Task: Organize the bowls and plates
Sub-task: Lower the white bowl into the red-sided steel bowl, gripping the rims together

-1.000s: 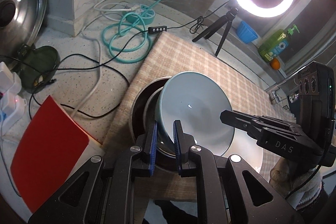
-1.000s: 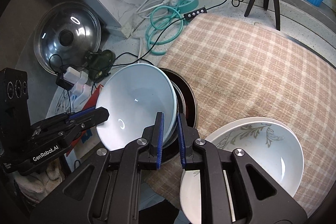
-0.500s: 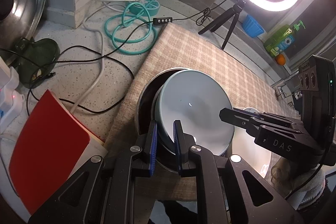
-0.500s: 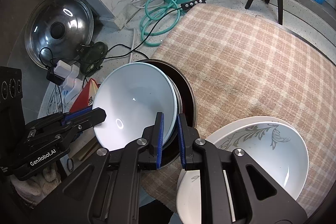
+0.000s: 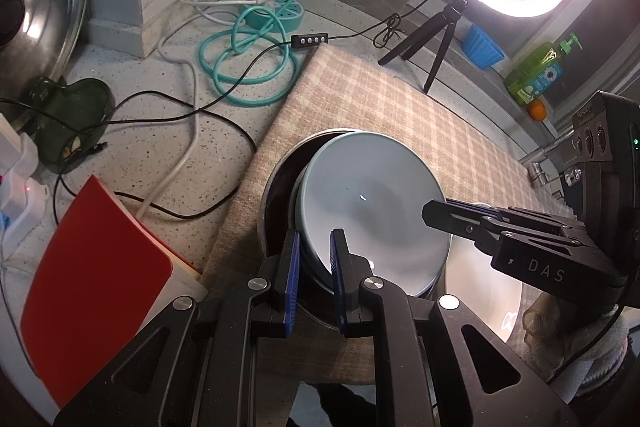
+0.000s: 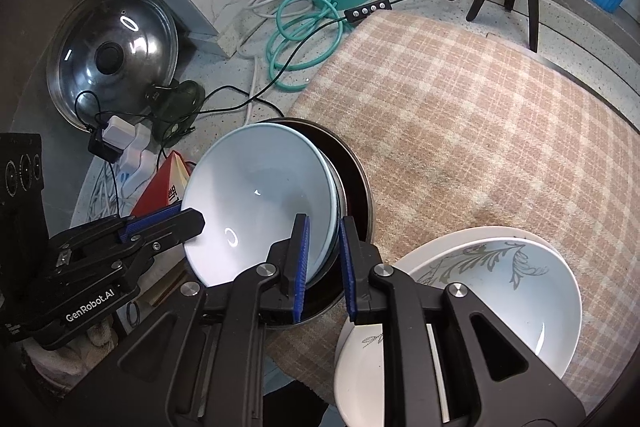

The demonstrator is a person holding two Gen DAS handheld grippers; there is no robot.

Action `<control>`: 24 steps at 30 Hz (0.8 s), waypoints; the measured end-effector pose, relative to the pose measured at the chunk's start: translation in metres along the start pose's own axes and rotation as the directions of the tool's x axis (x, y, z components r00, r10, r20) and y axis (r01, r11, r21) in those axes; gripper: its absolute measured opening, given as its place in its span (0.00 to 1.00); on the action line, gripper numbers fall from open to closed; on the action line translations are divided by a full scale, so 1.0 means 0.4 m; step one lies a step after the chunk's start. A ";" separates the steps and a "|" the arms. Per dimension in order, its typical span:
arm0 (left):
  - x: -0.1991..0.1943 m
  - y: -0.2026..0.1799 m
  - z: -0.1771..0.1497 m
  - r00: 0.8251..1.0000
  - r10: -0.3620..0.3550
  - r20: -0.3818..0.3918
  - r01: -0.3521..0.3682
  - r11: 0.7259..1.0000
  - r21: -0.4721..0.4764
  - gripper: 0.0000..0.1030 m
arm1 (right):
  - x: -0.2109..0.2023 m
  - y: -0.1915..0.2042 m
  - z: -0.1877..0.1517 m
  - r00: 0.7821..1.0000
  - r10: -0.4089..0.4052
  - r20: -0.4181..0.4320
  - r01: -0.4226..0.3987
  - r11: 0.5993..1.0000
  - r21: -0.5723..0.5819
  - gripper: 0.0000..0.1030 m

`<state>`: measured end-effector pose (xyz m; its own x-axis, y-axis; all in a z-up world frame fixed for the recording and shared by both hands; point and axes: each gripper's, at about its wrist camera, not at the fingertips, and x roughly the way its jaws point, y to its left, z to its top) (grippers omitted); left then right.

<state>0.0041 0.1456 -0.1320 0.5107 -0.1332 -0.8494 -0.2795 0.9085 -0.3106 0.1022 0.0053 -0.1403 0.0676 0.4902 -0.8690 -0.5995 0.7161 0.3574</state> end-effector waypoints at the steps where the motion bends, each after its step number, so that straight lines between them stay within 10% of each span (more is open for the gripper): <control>1: 0.000 0.001 0.000 1.000 0.001 0.001 -0.001 1.000 0.000 0.13 | -0.005 0.001 0.000 1.000 0.002 0.004 -0.002 1.000 0.000 0.17; 24: -0.015 0.127 -0.014 0.998 -0.054 0.041 0.061 0.981 -0.182 0.13 | -0.009 -0.134 -0.030 0.992 0.120 0.039 -0.126 0.970 0.208 0.24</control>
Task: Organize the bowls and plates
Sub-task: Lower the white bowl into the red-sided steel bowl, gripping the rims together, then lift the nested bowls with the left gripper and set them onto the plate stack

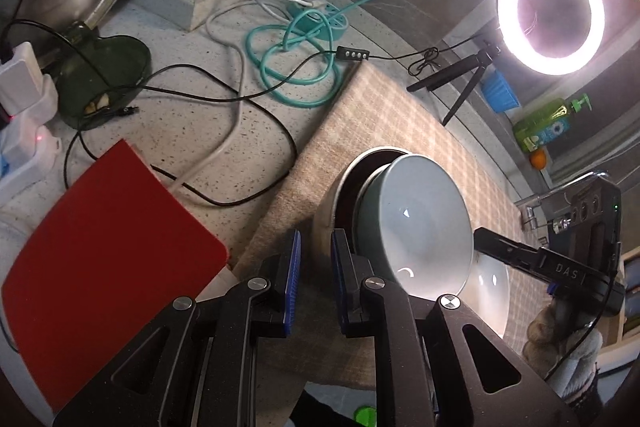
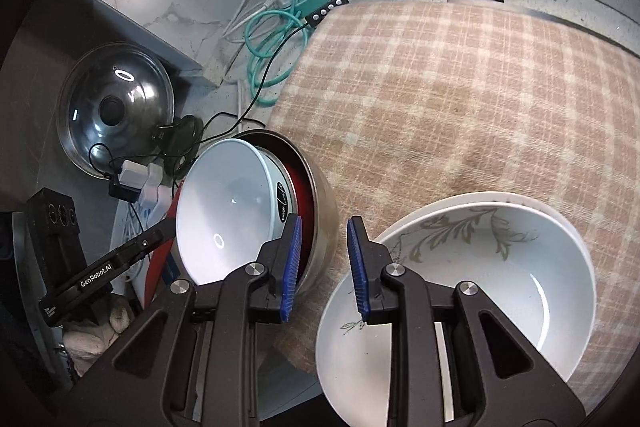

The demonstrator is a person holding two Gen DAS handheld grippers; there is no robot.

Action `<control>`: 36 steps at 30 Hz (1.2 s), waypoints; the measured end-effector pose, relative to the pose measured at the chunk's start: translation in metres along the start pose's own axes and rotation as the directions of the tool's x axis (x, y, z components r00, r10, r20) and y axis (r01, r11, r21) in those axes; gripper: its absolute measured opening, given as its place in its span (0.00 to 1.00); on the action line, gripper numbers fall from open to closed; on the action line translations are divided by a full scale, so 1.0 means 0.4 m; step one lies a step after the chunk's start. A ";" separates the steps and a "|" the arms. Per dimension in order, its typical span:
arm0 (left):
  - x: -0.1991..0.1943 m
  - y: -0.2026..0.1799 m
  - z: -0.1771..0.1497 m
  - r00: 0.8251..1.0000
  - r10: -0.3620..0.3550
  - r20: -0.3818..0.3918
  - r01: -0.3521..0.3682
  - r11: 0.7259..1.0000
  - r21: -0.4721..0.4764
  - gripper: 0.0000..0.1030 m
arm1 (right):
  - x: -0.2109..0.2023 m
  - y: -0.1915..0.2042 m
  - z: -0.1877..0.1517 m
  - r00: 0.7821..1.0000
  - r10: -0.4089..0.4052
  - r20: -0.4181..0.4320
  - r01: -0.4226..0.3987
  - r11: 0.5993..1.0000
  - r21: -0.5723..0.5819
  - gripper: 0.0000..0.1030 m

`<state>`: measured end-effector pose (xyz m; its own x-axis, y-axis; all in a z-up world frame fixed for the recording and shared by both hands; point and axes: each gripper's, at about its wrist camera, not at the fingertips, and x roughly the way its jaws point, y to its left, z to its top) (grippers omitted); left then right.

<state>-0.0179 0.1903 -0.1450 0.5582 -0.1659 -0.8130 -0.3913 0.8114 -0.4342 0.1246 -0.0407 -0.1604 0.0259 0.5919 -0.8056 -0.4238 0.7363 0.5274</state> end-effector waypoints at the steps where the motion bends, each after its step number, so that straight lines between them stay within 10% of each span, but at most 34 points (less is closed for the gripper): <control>1: 0.001 -0.004 0.001 1.000 0.002 0.001 -0.002 1.000 0.006 0.13 | 0.003 0.001 0.001 1.000 0.000 -0.002 0.000 1.000 -0.003 0.24; 36: 0.037 -0.052 0.004 0.999 0.030 -0.026 -0.028 0.995 0.092 0.09 | 0.035 0.017 -0.006 1.000 -0.003 -0.030 0.003 1.000 -0.002 0.11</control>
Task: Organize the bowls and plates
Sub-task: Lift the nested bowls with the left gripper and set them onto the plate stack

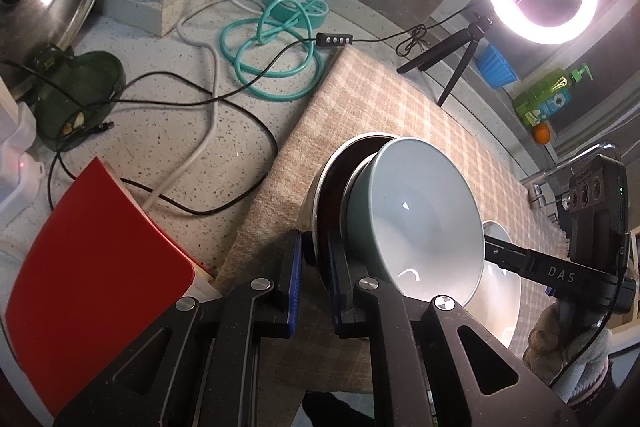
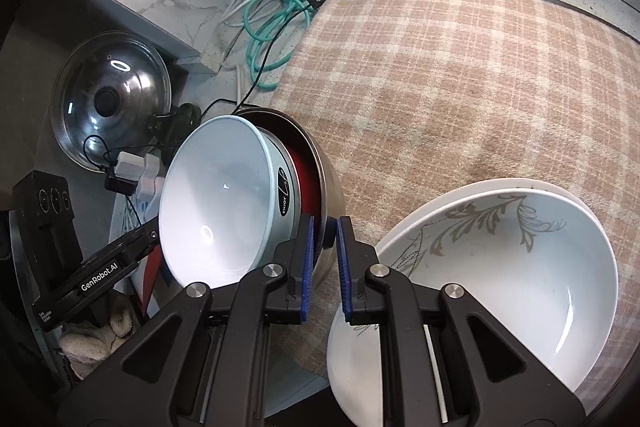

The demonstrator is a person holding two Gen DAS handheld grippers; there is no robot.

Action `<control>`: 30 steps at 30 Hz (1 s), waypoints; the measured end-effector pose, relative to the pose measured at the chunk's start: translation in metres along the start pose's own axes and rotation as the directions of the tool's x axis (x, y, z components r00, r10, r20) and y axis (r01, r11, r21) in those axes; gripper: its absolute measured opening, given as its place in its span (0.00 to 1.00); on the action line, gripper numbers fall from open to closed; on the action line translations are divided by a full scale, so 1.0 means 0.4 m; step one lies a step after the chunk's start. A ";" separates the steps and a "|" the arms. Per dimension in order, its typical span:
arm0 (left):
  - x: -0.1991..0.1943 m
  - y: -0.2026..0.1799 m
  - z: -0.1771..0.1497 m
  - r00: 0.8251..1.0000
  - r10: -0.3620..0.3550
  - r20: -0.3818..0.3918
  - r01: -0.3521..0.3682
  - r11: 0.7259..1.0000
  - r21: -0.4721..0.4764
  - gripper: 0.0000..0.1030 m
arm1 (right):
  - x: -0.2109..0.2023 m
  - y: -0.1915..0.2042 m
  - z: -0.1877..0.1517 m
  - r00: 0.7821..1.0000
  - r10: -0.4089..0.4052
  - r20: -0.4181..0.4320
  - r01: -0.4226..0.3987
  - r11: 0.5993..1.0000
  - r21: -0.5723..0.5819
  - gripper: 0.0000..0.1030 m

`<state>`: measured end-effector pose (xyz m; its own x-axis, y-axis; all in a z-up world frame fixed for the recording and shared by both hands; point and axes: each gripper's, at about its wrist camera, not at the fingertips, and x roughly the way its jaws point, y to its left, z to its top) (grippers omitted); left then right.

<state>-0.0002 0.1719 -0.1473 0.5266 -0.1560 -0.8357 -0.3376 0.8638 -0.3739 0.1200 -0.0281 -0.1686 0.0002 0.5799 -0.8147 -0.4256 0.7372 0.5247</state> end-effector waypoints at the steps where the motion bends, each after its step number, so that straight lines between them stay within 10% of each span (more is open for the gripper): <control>1: -0.006 -0.003 0.001 1.000 0.001 0.006 -0.001 1.000 0.003 0.09 | -0.007 0.002 0.000 1.000 0.001 0.005 -0.001 1.000 -0.001 0.11; 18: -0.100 -0.150 0.027 0.993 -0.073 0.089 0.061 0.990 0.130 0.09 | -0.215 -0.037 -0.049 0.992 0.003 0.123 -0.009 0.999 0.046 0.11; 30: -0.044 -0.293 -0.005 0.988 -0.156 0.004 0.150 0.957 0.247 0.08 | -0.332 -0.156 -0.138 0.978 -0.085 0.188 0.056 0.986 0.156 0.12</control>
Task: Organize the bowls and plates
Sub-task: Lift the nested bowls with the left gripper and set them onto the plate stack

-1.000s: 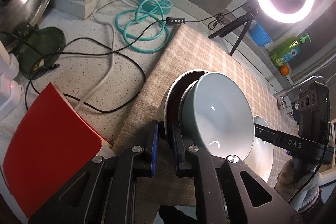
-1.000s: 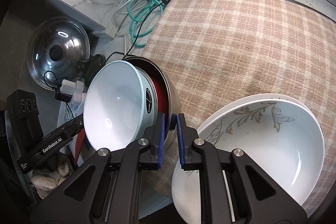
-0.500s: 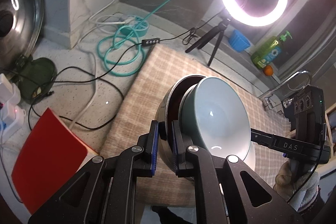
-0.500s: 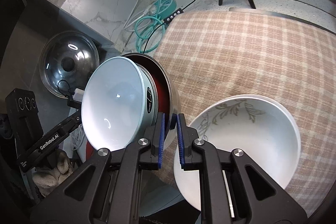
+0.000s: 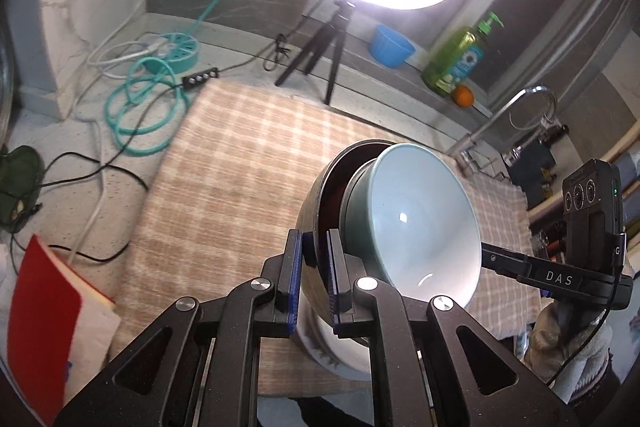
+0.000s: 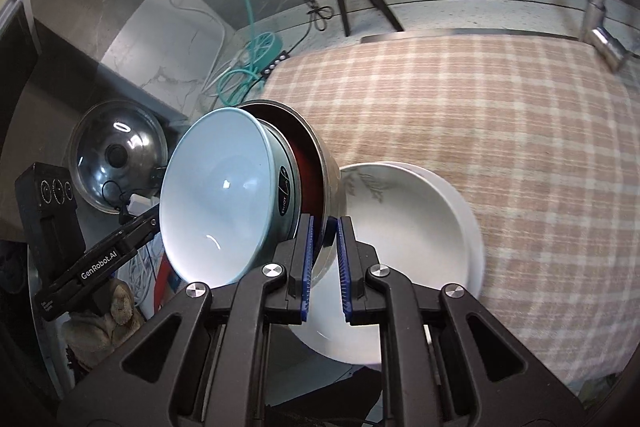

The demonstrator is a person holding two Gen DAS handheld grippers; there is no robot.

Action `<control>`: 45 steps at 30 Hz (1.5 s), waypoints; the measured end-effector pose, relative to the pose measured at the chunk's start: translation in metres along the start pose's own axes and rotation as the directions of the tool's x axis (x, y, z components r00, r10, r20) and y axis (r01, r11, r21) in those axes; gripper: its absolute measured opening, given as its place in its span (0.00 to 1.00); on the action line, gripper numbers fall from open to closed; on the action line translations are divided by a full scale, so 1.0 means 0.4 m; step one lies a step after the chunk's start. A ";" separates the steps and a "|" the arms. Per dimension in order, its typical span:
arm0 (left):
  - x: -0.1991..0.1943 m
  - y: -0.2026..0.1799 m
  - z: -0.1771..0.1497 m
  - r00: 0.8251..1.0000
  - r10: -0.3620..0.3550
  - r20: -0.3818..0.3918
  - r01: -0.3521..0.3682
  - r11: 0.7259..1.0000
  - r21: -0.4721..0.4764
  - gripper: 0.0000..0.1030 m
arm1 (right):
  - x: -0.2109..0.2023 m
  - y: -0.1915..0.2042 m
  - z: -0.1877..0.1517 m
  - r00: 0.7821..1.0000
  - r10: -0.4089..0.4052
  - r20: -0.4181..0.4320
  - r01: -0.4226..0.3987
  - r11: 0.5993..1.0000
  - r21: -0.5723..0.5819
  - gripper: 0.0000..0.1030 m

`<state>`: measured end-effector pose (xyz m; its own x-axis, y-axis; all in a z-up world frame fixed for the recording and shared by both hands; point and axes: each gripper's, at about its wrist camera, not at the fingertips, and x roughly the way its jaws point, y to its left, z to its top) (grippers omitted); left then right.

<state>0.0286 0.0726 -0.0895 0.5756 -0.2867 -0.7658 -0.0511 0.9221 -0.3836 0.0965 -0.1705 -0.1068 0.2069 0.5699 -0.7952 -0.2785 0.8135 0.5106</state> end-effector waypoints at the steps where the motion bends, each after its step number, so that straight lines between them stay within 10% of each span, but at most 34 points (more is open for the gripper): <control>1: 0.012 -0.008 -0.002 1.000 -0.008 -0.010 0.008 1.000 0.005 0.08 | -0.003 -0.010 -0.004 1.000 -0.005 0.000 0.005 1.000 0.006 0.12; 21: 0.120 -0.083 -0.072 0.986 -0.023 -0.163 0.035 0.997 0.071 0.09 | 0.001 -0.139 -0.085 0.998 -0.049 -0.028 0.052 0.990 0.131 0.12; 40: 0.113 -0.102 -0.072 0.989 0.008 -0.149 0.011 0.992 0.126 0.12 | -0.001 -0.138 -0.091 0.997 -0.073 -0.013 0.074 0.992 0.107 0.13; 45: 0.089 -0.097 -0.062 0.992 0.031 -0.118 -0.013 0.989 0.149 0.14 | -0.040 -0.143 -0.094 0.997 -0.077 0.028 0.073 0.990 0.120 0.31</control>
<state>0.0307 0.0201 -0.1145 0.4732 -0.2866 -0.8330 0.0636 0.9542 -0.2922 0.0740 -0.2306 -0.1354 0.2542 0.5088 -0.8225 -0.1480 0.8609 0.4868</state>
